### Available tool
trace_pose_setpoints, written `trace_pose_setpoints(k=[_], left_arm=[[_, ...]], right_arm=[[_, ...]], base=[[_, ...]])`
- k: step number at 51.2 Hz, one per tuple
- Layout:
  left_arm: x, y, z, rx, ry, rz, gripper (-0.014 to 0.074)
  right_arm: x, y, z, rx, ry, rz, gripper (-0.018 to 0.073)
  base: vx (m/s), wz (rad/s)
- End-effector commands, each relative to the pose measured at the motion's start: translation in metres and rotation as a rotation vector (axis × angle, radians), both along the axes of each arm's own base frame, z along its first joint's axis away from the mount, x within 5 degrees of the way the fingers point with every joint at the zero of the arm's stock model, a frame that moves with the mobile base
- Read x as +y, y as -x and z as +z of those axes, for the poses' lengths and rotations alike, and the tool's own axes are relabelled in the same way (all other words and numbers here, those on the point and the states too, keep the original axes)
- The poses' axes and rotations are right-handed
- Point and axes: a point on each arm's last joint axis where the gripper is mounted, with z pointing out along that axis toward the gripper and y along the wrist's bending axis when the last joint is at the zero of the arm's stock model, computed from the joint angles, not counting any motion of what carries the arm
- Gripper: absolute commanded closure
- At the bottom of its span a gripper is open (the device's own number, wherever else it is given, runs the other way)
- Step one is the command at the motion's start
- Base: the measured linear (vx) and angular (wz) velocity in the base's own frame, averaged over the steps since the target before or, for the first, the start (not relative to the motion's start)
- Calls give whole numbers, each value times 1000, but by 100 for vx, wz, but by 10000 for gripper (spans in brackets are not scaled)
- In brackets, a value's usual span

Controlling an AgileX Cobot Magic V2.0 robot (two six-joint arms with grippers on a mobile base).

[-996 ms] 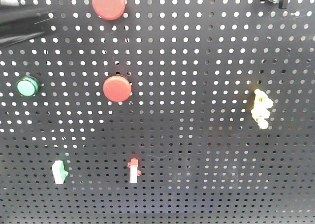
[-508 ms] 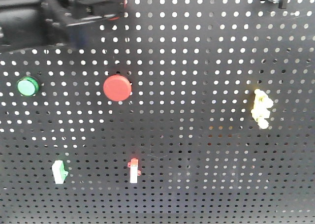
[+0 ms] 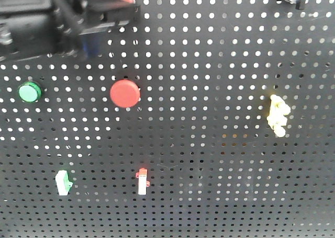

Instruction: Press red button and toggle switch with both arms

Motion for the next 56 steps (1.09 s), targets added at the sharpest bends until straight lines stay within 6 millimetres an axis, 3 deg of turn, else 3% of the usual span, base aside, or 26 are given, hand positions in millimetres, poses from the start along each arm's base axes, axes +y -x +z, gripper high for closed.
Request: trace_pose_setpoints(k=[1,14,26,35,46,56], left_arm=[[21,36,31,-63,90,14,595],[42,59,38,-36,75,118,595],[41,56,29,10,12,127,595],[41,56,29,12,13,126,595],[41,56,30,19,30,130,595],[41,56,30,20,31,130,595]], right_arm=[[-1,1,12,-60,27,-16,562],[7,-5,9,-41,157,48,562],[33,-37,4,-12,175,347,562],[41,-55,36,-162,123,437,562],[53,-78,73,-181,125,598,562],[53,-108,79,-124,124,581,562]], base=[[0,0],[0,0],[0,0],[0,0],[0,0],[0,0]])
